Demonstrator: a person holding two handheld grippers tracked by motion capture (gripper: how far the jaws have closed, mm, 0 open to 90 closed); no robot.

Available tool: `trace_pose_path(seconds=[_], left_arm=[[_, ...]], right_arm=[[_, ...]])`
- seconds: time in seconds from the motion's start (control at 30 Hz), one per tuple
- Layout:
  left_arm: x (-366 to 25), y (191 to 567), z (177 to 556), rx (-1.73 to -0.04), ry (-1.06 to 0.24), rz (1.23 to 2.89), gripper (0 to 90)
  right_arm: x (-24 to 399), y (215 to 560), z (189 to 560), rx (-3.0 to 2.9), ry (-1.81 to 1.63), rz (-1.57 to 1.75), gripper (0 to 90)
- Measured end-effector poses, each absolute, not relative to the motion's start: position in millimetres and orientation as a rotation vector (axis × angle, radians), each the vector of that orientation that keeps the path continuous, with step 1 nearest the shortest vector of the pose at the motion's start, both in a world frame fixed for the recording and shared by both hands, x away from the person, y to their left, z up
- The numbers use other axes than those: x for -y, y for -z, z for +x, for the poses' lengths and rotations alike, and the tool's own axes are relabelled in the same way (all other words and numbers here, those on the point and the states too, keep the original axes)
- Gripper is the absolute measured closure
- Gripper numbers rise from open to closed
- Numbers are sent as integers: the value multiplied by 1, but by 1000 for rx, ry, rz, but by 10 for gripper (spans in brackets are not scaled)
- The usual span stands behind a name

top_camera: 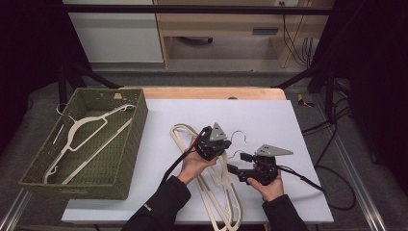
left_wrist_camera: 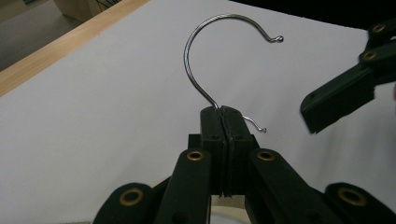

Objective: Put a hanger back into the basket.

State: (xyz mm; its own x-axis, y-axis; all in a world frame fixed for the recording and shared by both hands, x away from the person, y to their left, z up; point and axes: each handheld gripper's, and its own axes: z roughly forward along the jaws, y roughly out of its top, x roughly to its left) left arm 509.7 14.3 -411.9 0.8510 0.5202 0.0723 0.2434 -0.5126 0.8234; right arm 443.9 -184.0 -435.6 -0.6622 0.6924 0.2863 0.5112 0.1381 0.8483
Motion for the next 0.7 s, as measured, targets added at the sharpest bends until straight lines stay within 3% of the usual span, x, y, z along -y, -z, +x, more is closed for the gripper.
trace_pose_path(seconds=[0.43,0.7], left_arm=[[-16,410,505,-530,-397,2125,889],[-26,402,501,-554,-385,2094,850]], right_arm=[[158,454,462,-2357,-1506,1286,695],[157,452,465,-2367,-1577,1356,765]])
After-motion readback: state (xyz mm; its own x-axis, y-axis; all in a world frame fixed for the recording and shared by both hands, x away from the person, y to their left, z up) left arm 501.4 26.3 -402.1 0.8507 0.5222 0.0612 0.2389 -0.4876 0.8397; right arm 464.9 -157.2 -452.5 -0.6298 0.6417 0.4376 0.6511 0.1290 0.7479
